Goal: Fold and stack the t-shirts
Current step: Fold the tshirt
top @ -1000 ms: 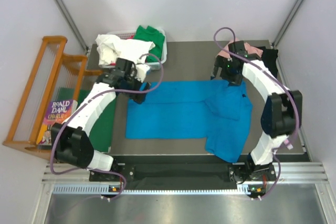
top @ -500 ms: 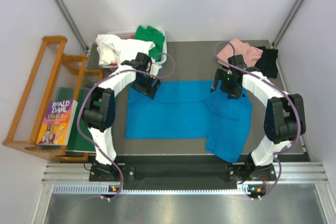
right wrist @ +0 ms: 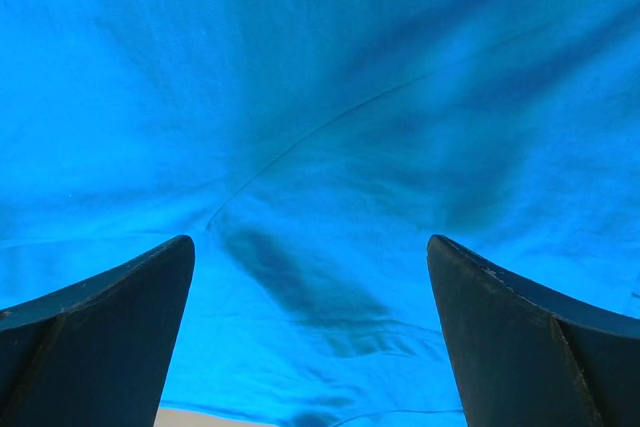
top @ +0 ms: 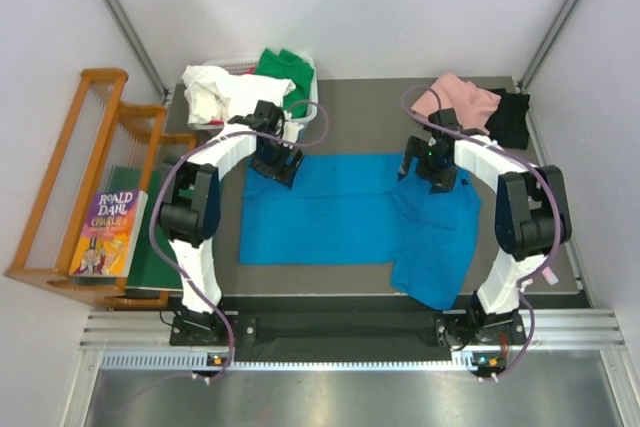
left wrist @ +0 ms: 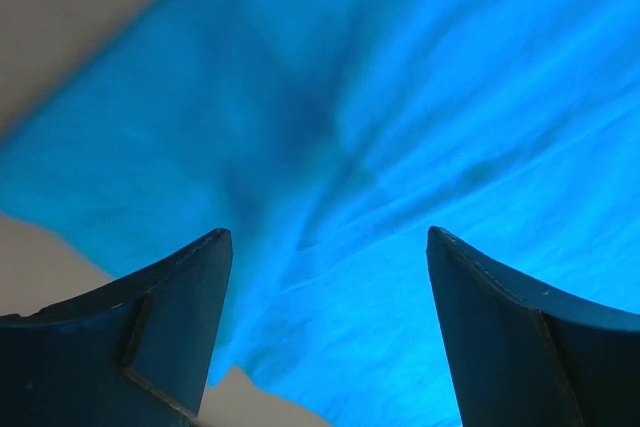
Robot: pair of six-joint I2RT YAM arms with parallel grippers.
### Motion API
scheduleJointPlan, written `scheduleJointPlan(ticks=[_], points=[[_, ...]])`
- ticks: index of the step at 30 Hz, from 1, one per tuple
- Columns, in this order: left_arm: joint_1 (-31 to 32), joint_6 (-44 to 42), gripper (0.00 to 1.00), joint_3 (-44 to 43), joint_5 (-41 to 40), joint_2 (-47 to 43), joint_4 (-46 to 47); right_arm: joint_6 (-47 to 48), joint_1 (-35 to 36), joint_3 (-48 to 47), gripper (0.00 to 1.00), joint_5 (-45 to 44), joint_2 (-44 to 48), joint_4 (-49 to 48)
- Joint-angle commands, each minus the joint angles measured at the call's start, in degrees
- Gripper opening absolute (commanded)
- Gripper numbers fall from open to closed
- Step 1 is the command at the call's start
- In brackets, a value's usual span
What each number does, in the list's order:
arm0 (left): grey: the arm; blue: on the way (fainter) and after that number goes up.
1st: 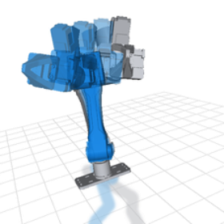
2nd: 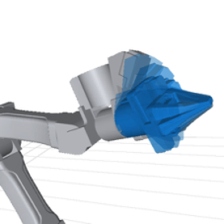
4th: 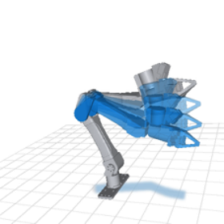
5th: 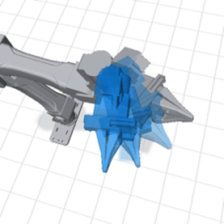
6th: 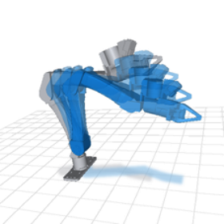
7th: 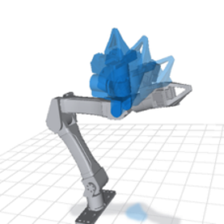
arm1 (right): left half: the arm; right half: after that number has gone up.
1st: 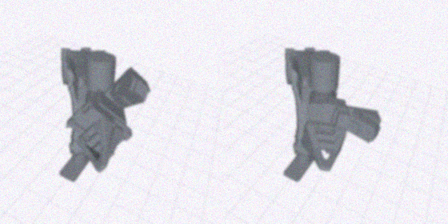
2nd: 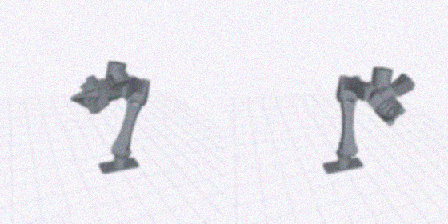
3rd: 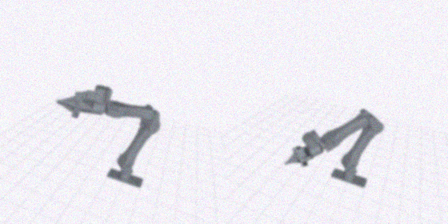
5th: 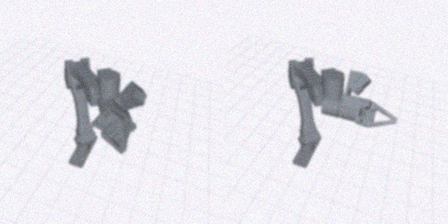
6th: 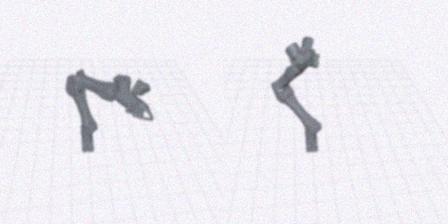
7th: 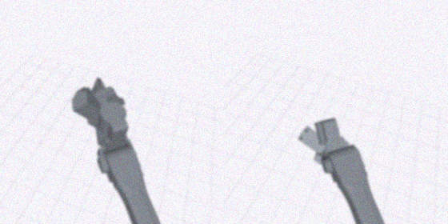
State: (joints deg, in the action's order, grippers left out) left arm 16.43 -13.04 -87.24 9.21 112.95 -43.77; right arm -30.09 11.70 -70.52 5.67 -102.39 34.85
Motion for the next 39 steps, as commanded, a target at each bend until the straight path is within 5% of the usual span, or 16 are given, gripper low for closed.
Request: scheduleJointPlan(ticks=[1, 9, 24, 39], points=[[-2.0, -1.3, 0.82, 4.2, 5.2, 1.7, 2.4, -0.6, -0.8, -1.7, 1.0, 0.0, -0.8, -2.9], [-6.0, -1.5, 0.81, 3.9, 5.4, 5.1, 2.0, -3.1, -1.4, -0.1, 1.0, -1.9, -1.1, -2.2], [-6.4, -3.0, 0.8, 9.0, 4.9, -2.1, 2.5, -9.6, -2.6, 15.2, 1.0, -8.0, 6.3, -5.2], [-7.6, -4.2, 0.8, 10.3, 3.0, -4.7, 2.6, -3.0, -9.2, 12.4, 1.0, -9.4, 7.8, -2.2]])
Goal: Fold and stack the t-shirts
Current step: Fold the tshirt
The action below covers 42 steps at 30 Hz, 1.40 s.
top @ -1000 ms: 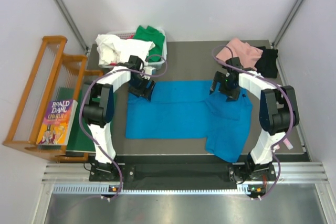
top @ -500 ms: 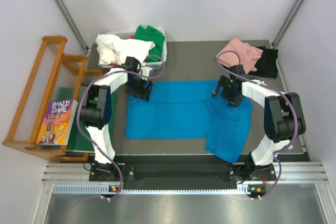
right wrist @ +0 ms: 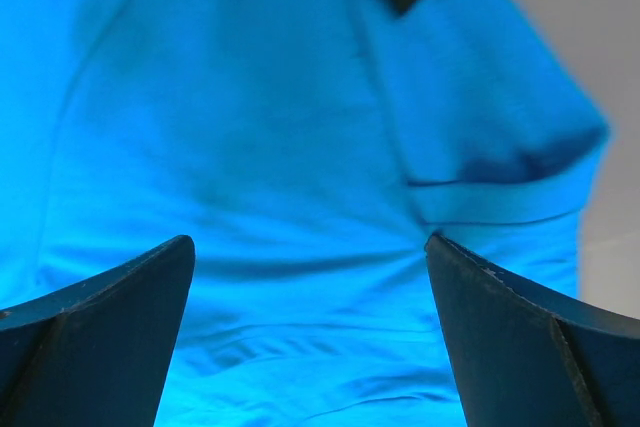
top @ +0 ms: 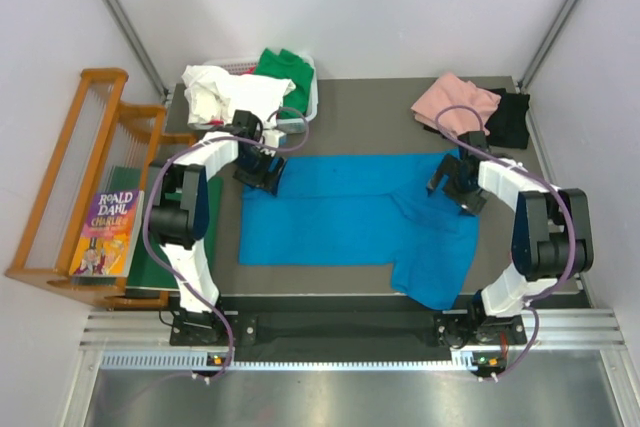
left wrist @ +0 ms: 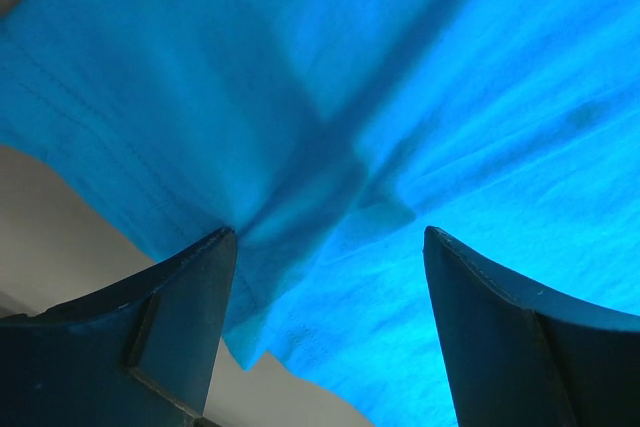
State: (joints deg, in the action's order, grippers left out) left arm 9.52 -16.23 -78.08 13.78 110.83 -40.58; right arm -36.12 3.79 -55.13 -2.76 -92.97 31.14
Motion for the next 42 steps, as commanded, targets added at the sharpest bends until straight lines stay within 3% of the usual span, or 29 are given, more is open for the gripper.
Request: scheduleJointPlan(ticks=[1, 8, 14, 20, 24, 27, 33, 42], points=[[-0.7, -1.0, 0.8, 1.3, -1.9, -2.7, -0.6, 3.4, -1.4, -3.7, 1.0, -0.6, -2.1, 1.6], [-0.7, -0.8, 0.81, 1.4, -3.1, -6.9, -3.3, 4.3, -1.0, -8.6, 1.0, 2.6, 1.0, 4.6], [-0.7, -0.2, 0.84, -4.8, -2.8, -13.1, -11.4, 5.5, -0.2, -10.6, 1.0, 5.0, 7.8, 9.2], [-0.6, 1.0, 0.84, -9.5, 0.3, -26.2, -21.8, 4.6, 5.1, -6.0, 1.0, 9.7, 19.7, 9.3], [-0.4, 0.9, 0.88, 0.1, 0.5, -45.5, -17.1, 3.9, 13.1, -0.4, 1.0, 7.3, 35.2, 7.8], [0.1, -0.4, 0.91, 6.6, -2.5, -52.8, -18.1, 4.0, 15.9, 2.7, 1.0, 7.0, 44.8, 6.9], [0.2, -4.9, 0.89, 17.2, -7.6, -59.2, -18.4, 2.6, 16.4, 5.2, 1.0, 9.1, 51.6, 14.6], [0.3, -5.1, 0.87, 19.5, -11.2, -63.8, -20.5, -0.6, 19.2, 13.0, 1.0, 9.8, 57.3, 12.1]])
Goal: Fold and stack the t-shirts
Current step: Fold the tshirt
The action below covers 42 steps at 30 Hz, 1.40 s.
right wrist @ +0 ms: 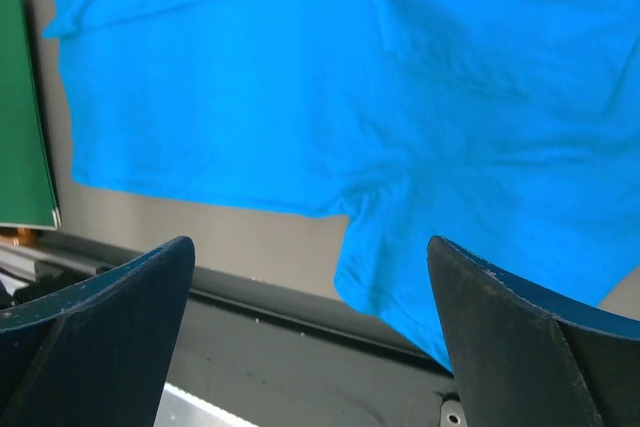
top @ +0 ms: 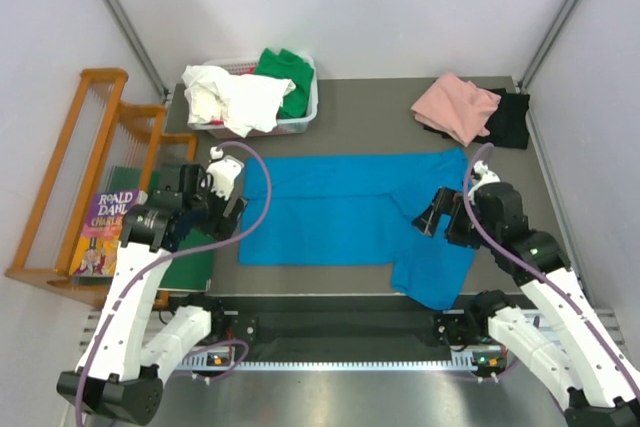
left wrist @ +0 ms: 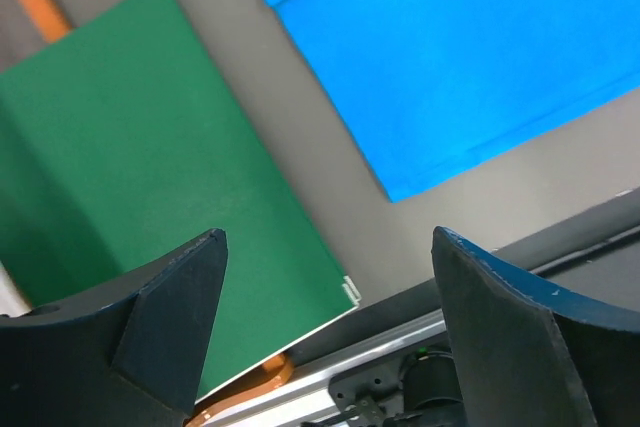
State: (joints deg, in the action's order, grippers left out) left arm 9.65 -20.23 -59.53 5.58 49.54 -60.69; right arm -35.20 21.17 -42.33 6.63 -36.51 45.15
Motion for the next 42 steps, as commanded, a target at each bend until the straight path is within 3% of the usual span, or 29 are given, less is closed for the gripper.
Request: scheduleJointPlan(ticks=[1, 7, 13, 17, 20, 24, 30, 38, 42], points=[[0.2, -1.0, 0.86, 1.5, -3.1, -2.5, -0.4, -1.5, 2.2, 0.3, 1.0, -0.1, 0.6, -2.2], [2.4, 2.0, 0.85, 2.8, -4.9, 1.4, 0.5, -2.7, 9.2, -1.8, 1.0, -5.0, -4.6, -3.2], [9.2, 3.5, 0.86, 0.9, -5.9, 11.0, 1.4, -5.9, 24.4, -6.5, 1.0, -17.1, -16.3, -3.1], [12.9, 3.0, 0.86, -0.2, -4.9, 15.7, 1.4, -10.8, 38.3, -8.7, 1.0, -24.3, -25.5, -2.4], [16.4, 2.7, 0.84, 2.6, -6.8, 16.7, 2.9, -14.7, 41.7, -7.4, 1.0, -24.9, -30.7, -2.5], [21.5, 3.4, 0.85, 7.9, -10.1, 18.3, 7.2, -19.1, 42.1, -3.6, 1.0, -25.3, -28.5, -3.3], [21.6, 2.8, 0.88, 10.2, -11.6, 22.0, 12.3, -23.9, 41.1, -0.2, 1.0, -28.8, -23.4, 0.1], [21.6, 2.5, 0.89, 13.8, -12.3, 27.3, 20.2, -26.1, 40.9, 4.4, 1.0, -26.2, -23.9, -1.5], [21.4, 2.0, 0.79, 15.1, -12.6, 27.9, 21.8, -26.4, 41.0, 6.0, 0.99, -25.8, -23.4, -2.2]])
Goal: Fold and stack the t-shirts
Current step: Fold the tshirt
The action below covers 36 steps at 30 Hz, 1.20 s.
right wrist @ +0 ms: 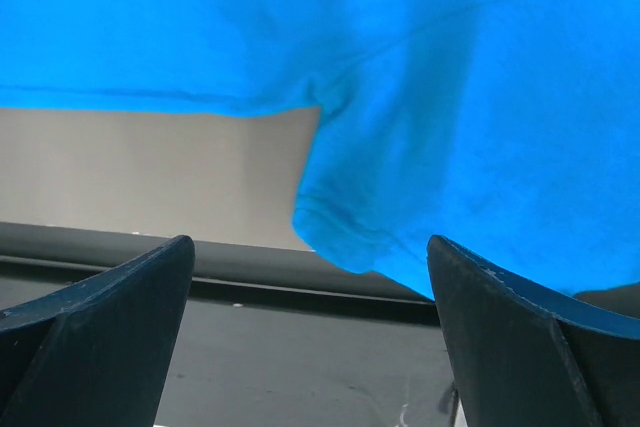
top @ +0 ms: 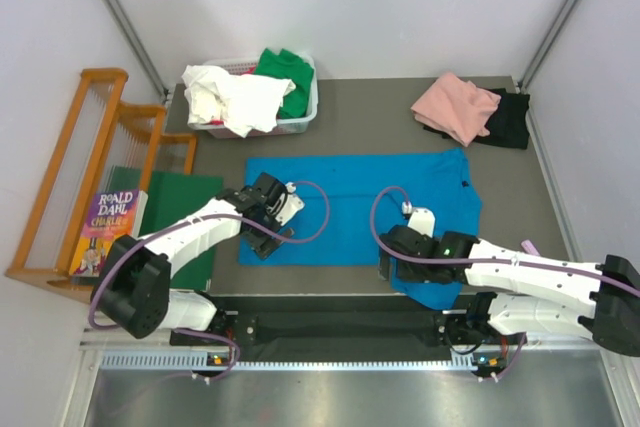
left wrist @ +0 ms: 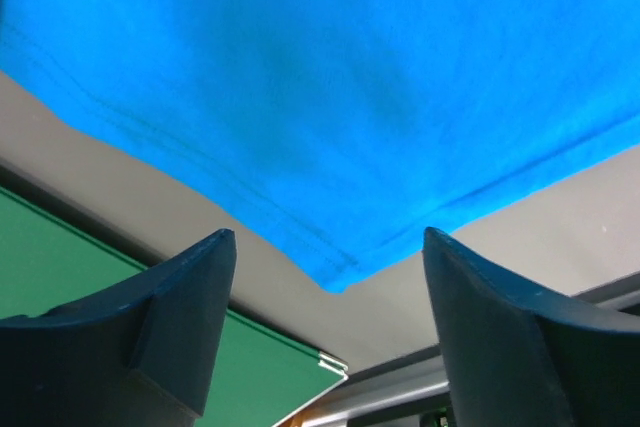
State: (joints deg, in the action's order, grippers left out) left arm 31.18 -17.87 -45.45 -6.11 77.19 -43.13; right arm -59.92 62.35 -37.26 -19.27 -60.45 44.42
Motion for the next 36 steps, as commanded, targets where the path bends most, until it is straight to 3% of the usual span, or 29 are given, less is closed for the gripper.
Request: scheduleJointPlan(ticks=[1, 8, 13, 24, 36], points=[[-0.2, -0.2, 0.74, 1.4, -0.9, 0.1, 4.3, -1.8, -0.3, 1.5, 1.0, 0.0, 0.5, -1.4], [-1.6, -0.3, 0.71, 4.2, -1.1, -3.3, 5.0, -2.3, -0.3, 3.4, 1.0, 1.8, 0.2, -2.7], [-6.0, -1.1, 0.72, 3.5, 2.4, -6.2, 2.8, -1.9, -0.2, 3.3, 1.0, 2.2, -1.1, -3.1], [-6.4, -4.5, 0.67, 3.4, 5.8, -10.1, -4.7, -2.5, -0.7, 3.7, 1.0, 2.5, -1.5, -3.9], [-6.4, -5.7, 0.66, 7.3, 5.8, -9.2, -0.2, -2.3, -1.6, 3.2, 1.0, 2.9, -2.7, -4.6]])
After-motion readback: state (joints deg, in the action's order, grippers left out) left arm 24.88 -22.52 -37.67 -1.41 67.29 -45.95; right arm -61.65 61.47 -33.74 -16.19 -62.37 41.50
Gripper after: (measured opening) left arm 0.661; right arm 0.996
